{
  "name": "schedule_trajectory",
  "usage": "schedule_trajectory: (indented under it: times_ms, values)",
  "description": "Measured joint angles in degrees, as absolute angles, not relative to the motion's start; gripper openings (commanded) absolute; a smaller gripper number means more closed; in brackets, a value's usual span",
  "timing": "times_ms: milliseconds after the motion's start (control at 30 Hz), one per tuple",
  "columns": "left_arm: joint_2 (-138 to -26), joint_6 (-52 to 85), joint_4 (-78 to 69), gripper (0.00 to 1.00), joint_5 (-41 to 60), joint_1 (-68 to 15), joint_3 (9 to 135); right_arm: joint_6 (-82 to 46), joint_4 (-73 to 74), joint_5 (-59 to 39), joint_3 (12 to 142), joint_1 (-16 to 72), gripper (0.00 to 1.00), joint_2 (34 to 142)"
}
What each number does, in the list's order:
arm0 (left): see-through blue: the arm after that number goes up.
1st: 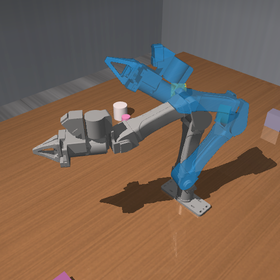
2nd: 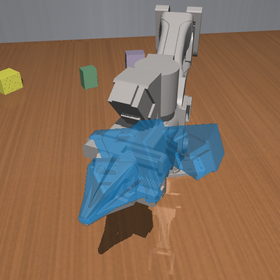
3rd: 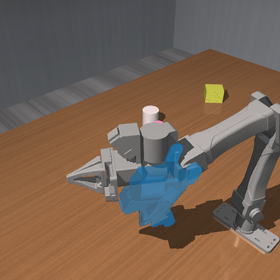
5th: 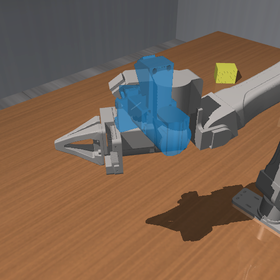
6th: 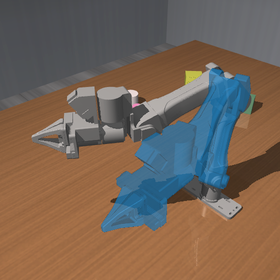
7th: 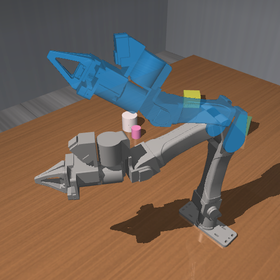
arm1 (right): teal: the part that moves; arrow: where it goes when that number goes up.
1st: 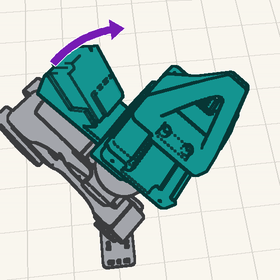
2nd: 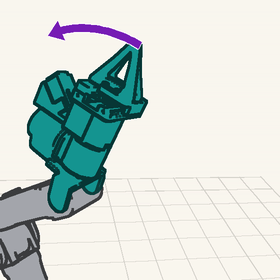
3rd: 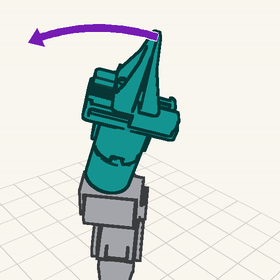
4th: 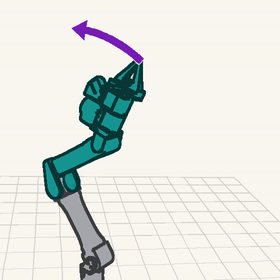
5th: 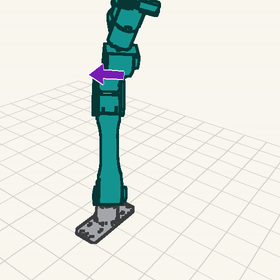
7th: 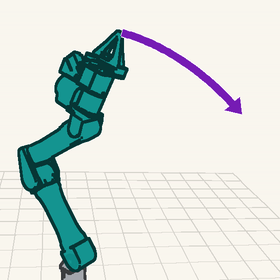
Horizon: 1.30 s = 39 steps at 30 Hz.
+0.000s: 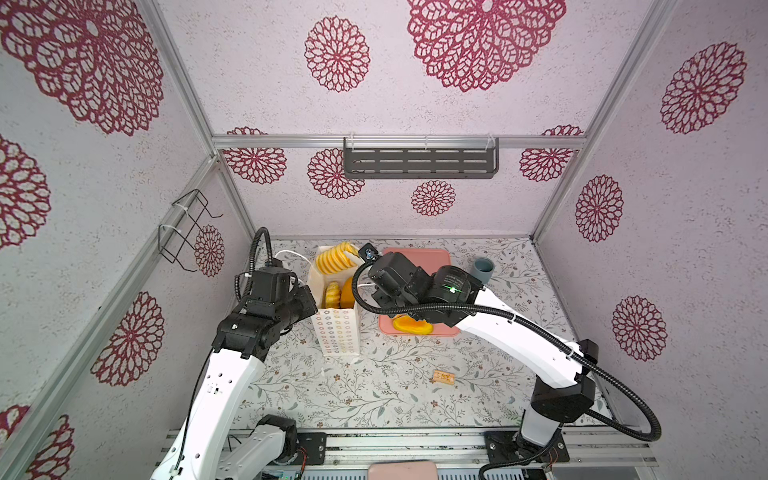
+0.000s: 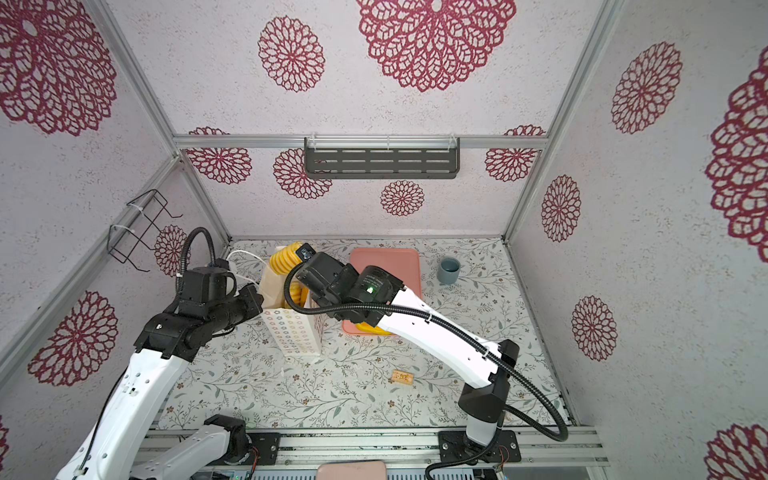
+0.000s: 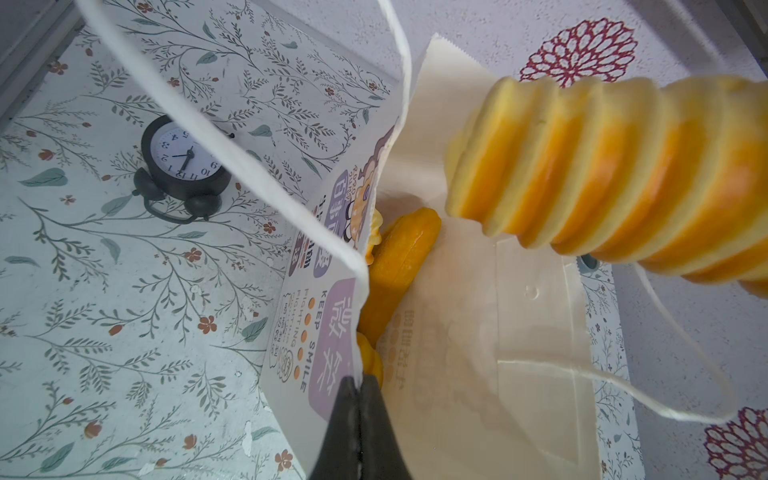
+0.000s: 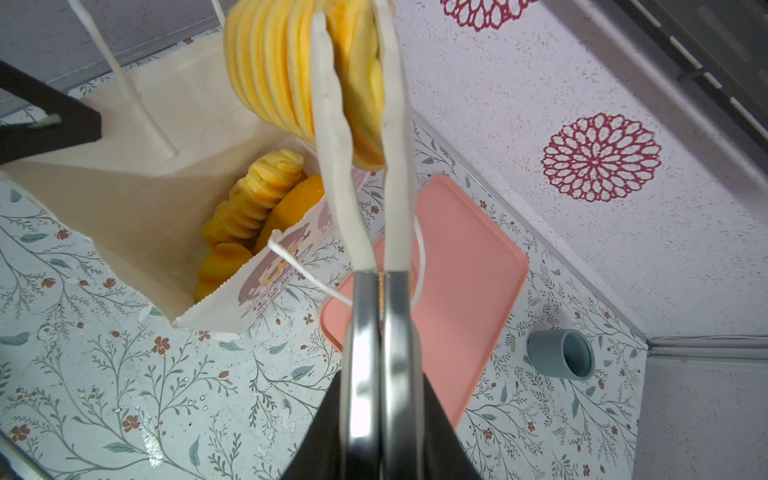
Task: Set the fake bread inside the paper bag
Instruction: 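Lower the striped bread into the bag opening held by the left gripper, then open the tongs with the right gripper to release the striped bread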
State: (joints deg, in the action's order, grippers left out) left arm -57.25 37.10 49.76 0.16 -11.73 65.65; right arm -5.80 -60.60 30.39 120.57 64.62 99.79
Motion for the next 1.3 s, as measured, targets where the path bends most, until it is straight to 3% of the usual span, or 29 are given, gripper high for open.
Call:
schedule_trajectory:
  times_ms: [367,733,1100,1300]
  values:
    - [-57.25,37.1,49.76,0.03,0.54,-11.73,65.65,-5.28,-61.69,29.28,120.33,65.36,0.17,99.0]
    - [-57.28,37.1,49.74,0.03,0.6,-11.73,65.65,-4.54,-60.97,28.05,120.33,65.54,0.5,100.82]
    - [-57.32,37.1,49.6,0.03,0.78,-11.73,65.65,-5.87,-55.66,25.1,118.56,63.96,0.5,99.39]
    - [-57.36,37.12,49.58,0.05,0.8,-11.73,65.65,-10.28,-51.29,18.13,107.87,54.54,0.49,89.21]
